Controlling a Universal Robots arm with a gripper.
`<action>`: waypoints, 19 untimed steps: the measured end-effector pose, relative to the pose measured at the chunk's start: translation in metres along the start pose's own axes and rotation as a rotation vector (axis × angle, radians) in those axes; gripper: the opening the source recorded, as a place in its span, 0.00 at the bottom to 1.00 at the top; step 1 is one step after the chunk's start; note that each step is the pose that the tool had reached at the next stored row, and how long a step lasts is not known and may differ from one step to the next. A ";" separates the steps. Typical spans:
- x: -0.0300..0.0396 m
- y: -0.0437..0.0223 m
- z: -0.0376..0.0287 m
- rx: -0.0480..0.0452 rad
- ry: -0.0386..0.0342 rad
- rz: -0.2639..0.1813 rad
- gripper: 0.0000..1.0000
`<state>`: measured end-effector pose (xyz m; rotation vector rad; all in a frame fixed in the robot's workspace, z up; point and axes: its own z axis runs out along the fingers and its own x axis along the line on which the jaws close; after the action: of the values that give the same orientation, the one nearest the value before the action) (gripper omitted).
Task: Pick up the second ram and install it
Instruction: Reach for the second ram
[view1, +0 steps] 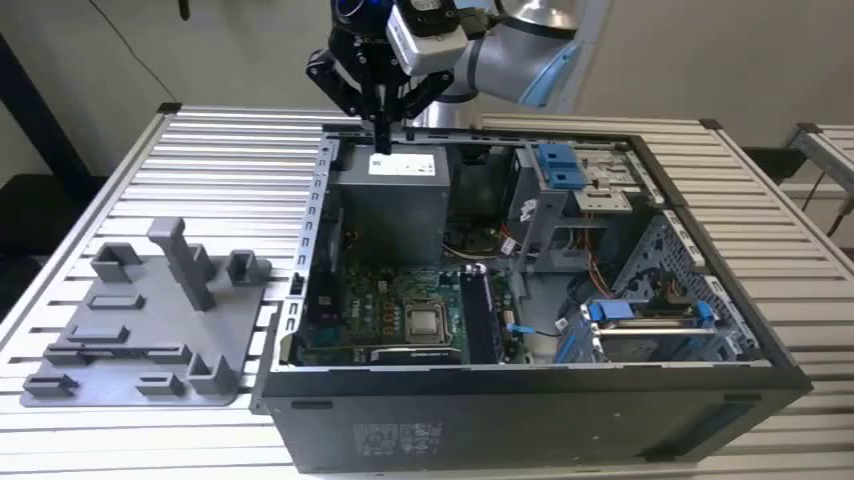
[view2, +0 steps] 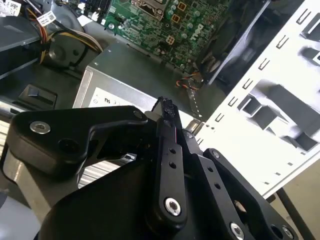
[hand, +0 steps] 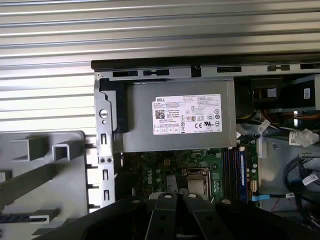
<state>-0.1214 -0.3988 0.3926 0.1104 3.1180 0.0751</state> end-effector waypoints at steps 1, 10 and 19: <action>0.0005 0.0000 -0.0001 0.0001 0.0001 0.000 0.11; 0.0100 -0.0007 -0.0003 0.0000 0.0000 0.000 0.11; 0.0209 -0.0015 -0.0005 0.0002 0.0001 0.000 0.11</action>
<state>-0.1424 -0.3988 0.3926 0.1104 3.1181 0.0748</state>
